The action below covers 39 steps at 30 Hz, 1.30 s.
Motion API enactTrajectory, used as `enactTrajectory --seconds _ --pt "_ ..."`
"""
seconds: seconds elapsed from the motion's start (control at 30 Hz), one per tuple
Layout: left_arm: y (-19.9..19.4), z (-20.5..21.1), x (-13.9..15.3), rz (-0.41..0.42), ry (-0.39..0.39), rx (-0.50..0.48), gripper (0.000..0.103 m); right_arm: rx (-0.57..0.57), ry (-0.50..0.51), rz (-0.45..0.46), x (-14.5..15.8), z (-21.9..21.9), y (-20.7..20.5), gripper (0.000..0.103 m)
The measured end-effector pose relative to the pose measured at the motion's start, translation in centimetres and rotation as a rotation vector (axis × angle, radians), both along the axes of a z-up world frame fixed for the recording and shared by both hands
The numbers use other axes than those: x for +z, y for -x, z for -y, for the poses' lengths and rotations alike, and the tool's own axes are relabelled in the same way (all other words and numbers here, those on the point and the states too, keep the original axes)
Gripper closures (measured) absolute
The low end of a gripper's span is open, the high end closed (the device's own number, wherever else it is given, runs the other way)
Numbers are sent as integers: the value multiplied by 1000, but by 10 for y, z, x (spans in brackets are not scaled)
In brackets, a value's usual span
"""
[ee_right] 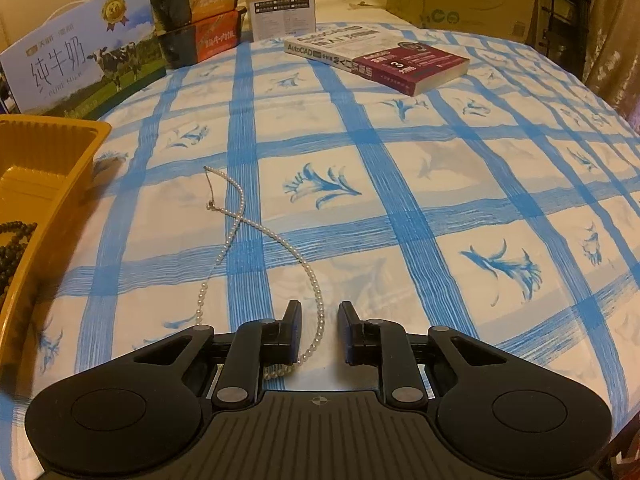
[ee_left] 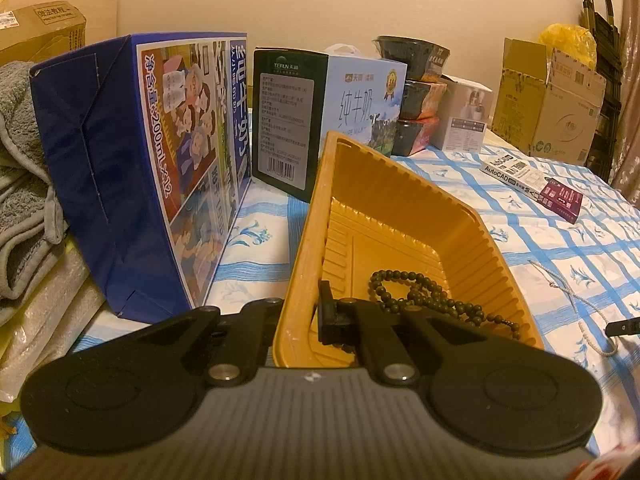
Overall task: Organize jewelry
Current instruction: 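Grasp the white pearl strand with the right tool, then carry the pearl strand over the orange tray and open the right tool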
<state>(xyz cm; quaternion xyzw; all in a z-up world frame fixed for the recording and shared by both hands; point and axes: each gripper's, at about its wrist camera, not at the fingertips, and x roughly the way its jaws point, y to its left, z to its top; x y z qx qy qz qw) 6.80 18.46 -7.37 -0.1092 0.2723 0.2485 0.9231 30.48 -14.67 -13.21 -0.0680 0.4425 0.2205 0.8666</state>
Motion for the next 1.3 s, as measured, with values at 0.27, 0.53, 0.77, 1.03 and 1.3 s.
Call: enactTrajectory --seconds 0.27,0.53,0.77,1.03,1.3 --pt "0 0 0 0 -1 0 98 31 27 31 -1 -2 4 101" --pt "0 2 1 6 2 -3 98 54 -44 65 35 5 10 101" --pt "2 3 3 16 6 -3 98 98 -150 190 107 8 21 101" --pt "1 2 3 19 12 -1 98 157 -222 306 173 1 38 101" --pt "2 2 3 24 18 1 98 213 -301 333 211 -6 58 101"
